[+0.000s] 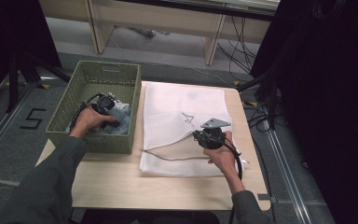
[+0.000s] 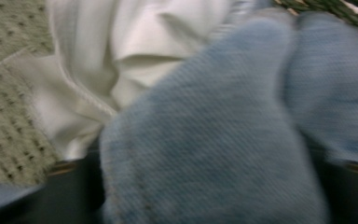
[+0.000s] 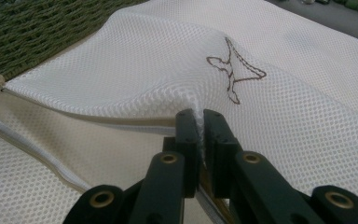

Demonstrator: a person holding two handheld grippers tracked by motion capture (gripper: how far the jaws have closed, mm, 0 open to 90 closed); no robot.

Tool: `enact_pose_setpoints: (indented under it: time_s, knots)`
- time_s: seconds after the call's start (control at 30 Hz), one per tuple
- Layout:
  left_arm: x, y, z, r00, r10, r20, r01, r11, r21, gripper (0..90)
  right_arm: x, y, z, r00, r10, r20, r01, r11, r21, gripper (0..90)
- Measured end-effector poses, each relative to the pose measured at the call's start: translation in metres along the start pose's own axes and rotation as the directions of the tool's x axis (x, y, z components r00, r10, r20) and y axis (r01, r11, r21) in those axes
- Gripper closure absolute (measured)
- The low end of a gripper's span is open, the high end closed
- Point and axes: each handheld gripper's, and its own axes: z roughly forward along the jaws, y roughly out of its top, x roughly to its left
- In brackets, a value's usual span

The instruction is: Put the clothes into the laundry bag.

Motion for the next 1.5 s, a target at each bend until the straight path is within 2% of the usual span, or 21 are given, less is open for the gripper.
enact_pose_setpoints:
  time_s: [0.1, 0.17, 0.23, 0.27, 0.3, 0.33, 0.37, 0.43, 0.5, 0.53, 0.57, 0.6, 0.63, 0.77, 0.93, 1.07, 1.1, 1.13, 1.2, 1.37, 1.5]
  knots:
    - [-0.001, 0.001, -0.002, 0.9999, -0.001, -0.015, 0.001, 1.0000, -0.009, 49.7, 0.002, 0.001, -0.002, 0.9996, 0.026, -0.004, -0.026, 1.000, 0.015, 86.0]
    - [0.000, -0.001, -0.007, 0.9997, -0.014, -0.020, 0.013, 0.9991, -0.041, 55.2, 0.001, 0.000, 0.000, 1.0000, 0.008, 0.006, -0.008, 1.000, 0.000, 86.1]
    - [0.004, -0.004, -0.012, 0.9987, -0.048, -0.018, 0.046, 0.9959, -0.078, 58.4, 0.000, 0.000, -0.001, 1.0000, -0.001, 0.002, 0.001, 1.000, 0.012, 86.1]
    - [0.004, -0.004, -0.012, 0.9987, -0.048, -0.018, 0.046, 0.9959, -0.078, 59.2, -0.001, 0.000, -0.002, 1.0000, -0.007, 0.002, 0.007, 1.000, 0.017, 86.1]
    - [0.007, -0.006, -0.018, 0.9972, -0.074, -0.010, 0.072, 0.9900, -0.122, 59.9, -0.001, 0.000, -0.002, 1.0000, -0.008, 0.002, 0.008, 1.000, 0.016, 86.1]
    - [0.007, -0.006, -0.018, 0.9972, -0.074, -0.010, 0.072, 0.9900, -0.122, 60.2, -0.001, 0.000, -0.002, 1.0000, -0.008, 0.002, 0.008, 1.000, 0.016, 86.1]
    - [0.009, -0.007, -0.024, 0.9956, -0.093, -0.007, 0.090, 0.9780, -0.188, 60.6, 0.000, 0.000, 0.000, 1.0000, 0.001, 0.009, -0.001, 1.000, -0.001, 86.1]
    - [0.011, -0.008, -0.029, 0.9951, -0.099, -0.009, 0.095, 0.9748, -0.202, 61.1, -0.002, 0.000, 0.000, 0.9998, -0.012, 0.017, 0.012, 1.000, -0.016, 86.1]
    - [0.017, -0.008, -0.043, 0.9910, -0.134, -0.005, 0.129, 0.9629, -0.237, 61.2, -0.002, 0.000, 0.000, 0.9999, -0.009, 0.014, 0.009, 1.000, -0.011, 86.1]
    - [0.017, -0.008, -0.043, 0.9910, -0.134, -0.005, 0.129, 0.9629, -0.237, 61.2, -0.002, 0.000, 0.000, 0.9999, -0.009, 0.014, 0.009, 1.000, -0.011, 86.1]
    - [0.021, -0.008, -0.051, 0.9885, -0.151, 0.005, 0.147, 0.9543, -0.260, 61.1, -0.002, 0.000, 0.000, 0.9999, -0.001, 0.014, 0.001, 1.000, -0.006, 86.1]
    - [0.021, -0.008, -0.051, 0.9885, -0.151, 0.005, 0.147, 0.9543, -0.260, 61.2, -0.002, 0.000, 0.000, 0.9999, -0.001, 0.014, 0.001, 1.000, -0.006, 86.1]
    - [0.023, -0.008, -0.061, 0.9871, -0.160, 0.007, 0.155, 0.9475, -0.280, 61.2, -0.002, 0.000, 0.000, 0.9999, 0.003, 0.014, -0.002, 1.000, -0.010, 86.1]
    - [0.026, -0.006, -0.077, 0.9880, -0.154, 0.014, 0.152, 0.9478, -0.281, 61.2, -0.002, 0.000, -0.001, 0.9999, 0.001, 0.016, 0.000, 1.000, -0.009, 86.1]
    - [0.026, -0.005, -0.111, 0.9911, -0.127, 0.040, 0.133, 0.9341, -0.331, 61.2, -0.003, 0.001, -0.002, 0.9998, -0.015, 0.015, 0.015, 1.000, 0.003, 86.1]
    - [0.024, -0.005, -0.130, 0.9943, -0.100, 0.037, 0.106, 0.9328, -0.344, 61.2, -0.004, 0.001, 0.000, 0.9995, -0.015, 0.027, 0.016, 0.999, -0.029, 86.1]
    - [0.023, -0.004, -0.136, 0.9949, -0.093, 0.037, 0.100, 0.9329, -0.346, 61.2, -0.004, 0.001, -0.001, 0.9996, -0.021, 0.021, 0.021, 1.000, -0.010, 86.1]
    - [0.022, -0.003, -0.146, 0.9959, -0.084, 0.036, 0.091, 0.9311, -0.353, 61.1, -0.002, 0.001, -0.002, 0.9998, 0.003, 0.021, -0.003, 1.000, -0.009, 86.1]
    - [0.021, -0.002, -0.151, 0.9961, -0.080, 0.039, 0.088, 0.9299, -0.357, 61.1, -0.004, 0.001, 0.000, 0.9994, -0.015, 0.030, 0.016, 0.999, -0.028, 86.1]
    - [0.010, 0.000, -0.181, 0.9959, -0.067, 0.060, 0.085, 0.9108, -0.404, 61.0, -0.004, 0.002, -0.001, 0.9994, -0.015, 0.032, 0.016, 0.999, -0.034, 86.0]
    - [-0.001, 0.000, -0.196, 0.9965, -0.040, 0.074, 0.067, 0.9033, -0.424, 60.9, -0.005, 0.002, -0.002, 0.9994, -0.017, 0.030, 0.018, 0.999, -0.027, 86.0]
